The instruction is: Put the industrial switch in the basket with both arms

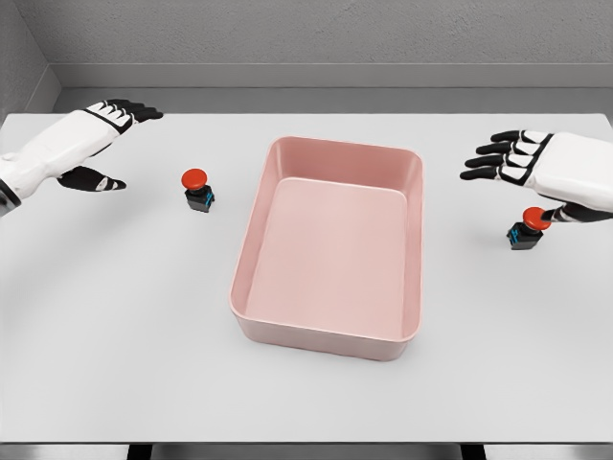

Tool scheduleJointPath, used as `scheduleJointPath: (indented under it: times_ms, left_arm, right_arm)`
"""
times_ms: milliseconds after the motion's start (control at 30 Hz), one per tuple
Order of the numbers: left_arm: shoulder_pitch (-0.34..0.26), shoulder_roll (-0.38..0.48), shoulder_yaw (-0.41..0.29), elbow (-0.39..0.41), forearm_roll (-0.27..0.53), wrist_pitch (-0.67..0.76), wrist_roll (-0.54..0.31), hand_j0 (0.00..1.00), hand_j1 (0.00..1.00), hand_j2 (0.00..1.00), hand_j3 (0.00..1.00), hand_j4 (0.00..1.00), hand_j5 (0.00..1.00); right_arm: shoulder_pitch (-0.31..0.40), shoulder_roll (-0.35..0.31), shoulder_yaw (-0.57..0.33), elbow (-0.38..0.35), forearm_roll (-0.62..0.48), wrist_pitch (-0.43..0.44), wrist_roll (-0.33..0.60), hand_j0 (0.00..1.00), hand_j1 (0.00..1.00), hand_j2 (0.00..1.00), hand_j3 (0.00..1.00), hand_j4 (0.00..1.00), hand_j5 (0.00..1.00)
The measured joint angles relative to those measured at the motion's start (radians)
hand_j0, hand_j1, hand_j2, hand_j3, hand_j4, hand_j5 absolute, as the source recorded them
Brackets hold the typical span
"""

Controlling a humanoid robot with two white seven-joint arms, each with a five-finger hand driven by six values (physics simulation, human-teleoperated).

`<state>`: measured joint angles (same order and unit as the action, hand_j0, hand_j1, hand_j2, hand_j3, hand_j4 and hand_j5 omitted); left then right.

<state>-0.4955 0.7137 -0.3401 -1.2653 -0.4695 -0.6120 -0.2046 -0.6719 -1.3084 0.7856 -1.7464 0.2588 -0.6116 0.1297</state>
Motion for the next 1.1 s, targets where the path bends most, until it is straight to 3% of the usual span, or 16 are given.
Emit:
scheduleJointPath:
  times_ms: [200,467,733,1100]
  left_arm:
    - [0.0,-0.001,-0.005,-0.001,-0.002,0.0,0.0,1.0,1.0,1.0,1.0,1.0,1.0]
    - [-0.005,-0.014,-0.061,0.0,-0.011,0.0,-0.004,1.0,1.0,1.0,1.0,1.0,1.0]
    - [-0.038,-0.041,-0.095,0.006,-0.014,0.0,-0.005,1.0,1.0,1.0,1.0,1.0,1.0]
    - [-0.081,-0.088,-0.16,0.055,-0.028,0.0,-0.006,1.0,1.0,1.0,1.0,1.0,1.0]
  right_arm:
    - [0.017,-0.002,0.003,0.018,0.001,0.0,0.0,1.0,1.0,1.0,1.0,1.0,1.0]
    - [0.046,0.008,0.025,0.197,-0.005,0.0,-0.008,1.0,1.0,1.0,1.0,1.0,1.0]
    - [0.049,0.031,0.096,0.243,-0.011,0.0,-0.002,1.0,1.0,1.0,1.0,1.0,1.0]
    - [0.048,0.153,0.108,0.376,-0.045,0.0,0.021,1.0,1.0,1.0,1.0,1.0,1.0]
